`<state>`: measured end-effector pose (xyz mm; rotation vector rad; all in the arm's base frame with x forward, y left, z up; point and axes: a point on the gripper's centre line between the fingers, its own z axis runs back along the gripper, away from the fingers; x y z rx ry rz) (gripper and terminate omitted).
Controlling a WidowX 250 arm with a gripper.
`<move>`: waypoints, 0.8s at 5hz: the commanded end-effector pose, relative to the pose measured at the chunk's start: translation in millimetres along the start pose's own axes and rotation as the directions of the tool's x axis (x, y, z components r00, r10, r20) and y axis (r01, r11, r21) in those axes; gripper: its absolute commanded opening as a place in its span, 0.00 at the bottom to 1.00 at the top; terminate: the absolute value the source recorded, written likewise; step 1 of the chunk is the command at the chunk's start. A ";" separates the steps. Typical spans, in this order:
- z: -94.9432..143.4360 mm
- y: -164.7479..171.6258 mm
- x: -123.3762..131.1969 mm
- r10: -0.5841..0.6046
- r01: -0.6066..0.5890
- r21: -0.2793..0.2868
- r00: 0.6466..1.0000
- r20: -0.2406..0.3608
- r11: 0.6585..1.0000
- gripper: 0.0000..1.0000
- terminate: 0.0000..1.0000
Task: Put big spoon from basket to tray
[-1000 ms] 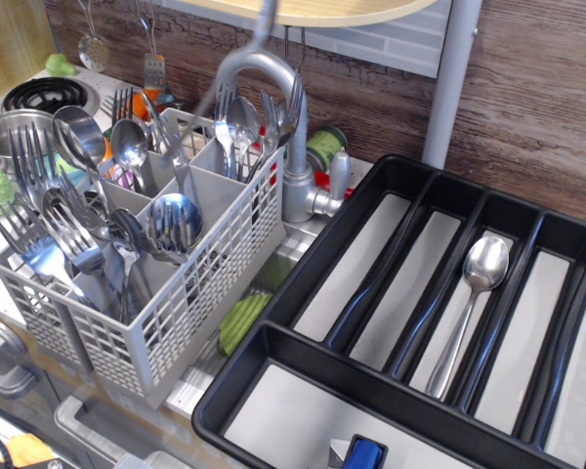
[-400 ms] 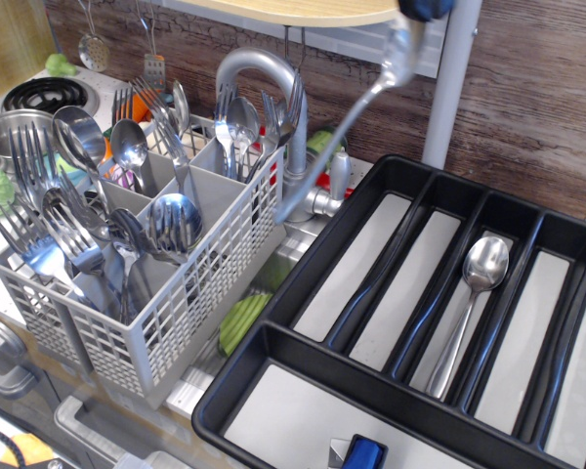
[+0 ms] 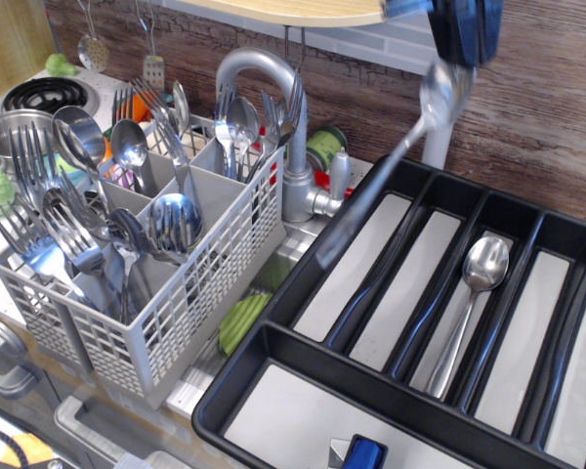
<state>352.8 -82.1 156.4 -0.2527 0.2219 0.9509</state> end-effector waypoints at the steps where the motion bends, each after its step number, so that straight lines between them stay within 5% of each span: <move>1: -0.5 -13.6 -20.1 0.099 -0.112 -0.154 0.991 -0.089 0.982 0.00 0.00; 4: -28.0 -20.4 -13.4 0.084 -0.132 -0.301 0.982 -0.167 0.944 0.00 0.00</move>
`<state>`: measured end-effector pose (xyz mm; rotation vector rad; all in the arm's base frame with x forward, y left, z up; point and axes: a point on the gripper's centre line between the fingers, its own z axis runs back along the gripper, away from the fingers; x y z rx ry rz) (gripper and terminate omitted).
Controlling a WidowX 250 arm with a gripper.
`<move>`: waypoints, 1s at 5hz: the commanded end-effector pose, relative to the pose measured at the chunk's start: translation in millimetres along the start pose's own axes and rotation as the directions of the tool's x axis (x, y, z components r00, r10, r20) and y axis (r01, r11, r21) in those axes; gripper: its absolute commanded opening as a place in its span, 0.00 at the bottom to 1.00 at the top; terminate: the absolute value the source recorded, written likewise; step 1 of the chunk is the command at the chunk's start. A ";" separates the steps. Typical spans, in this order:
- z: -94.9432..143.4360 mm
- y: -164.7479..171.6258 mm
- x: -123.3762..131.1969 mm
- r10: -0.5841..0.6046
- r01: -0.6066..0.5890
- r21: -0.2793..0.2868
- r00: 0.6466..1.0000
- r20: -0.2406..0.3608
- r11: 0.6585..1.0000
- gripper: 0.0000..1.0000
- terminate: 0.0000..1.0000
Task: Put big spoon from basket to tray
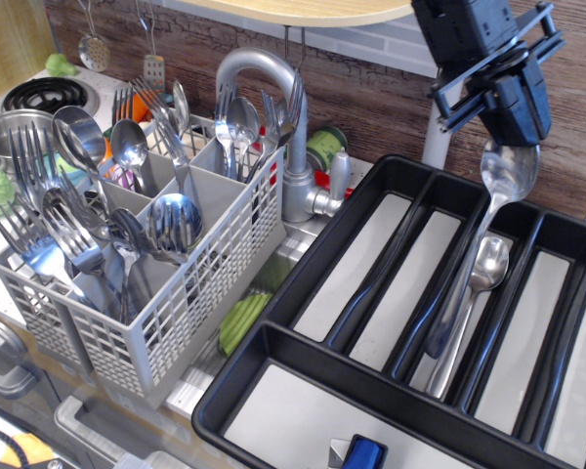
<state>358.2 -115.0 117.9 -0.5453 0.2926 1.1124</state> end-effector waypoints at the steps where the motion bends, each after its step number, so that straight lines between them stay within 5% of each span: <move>1: 11.9 -3.3 -0.5 -0.071 0.070 -0.108 0.997 -0.003 0.992 0.00 0.00; 4: -19.2 28.3 25.5 0.009 -0.018 -0.228 0.999 -0.040 0.974 0.00 0.00; 5: -20.6 25.1 22.7 0.031 -0.024 -0.195 0.999 0.031 0.980 1.00 1.00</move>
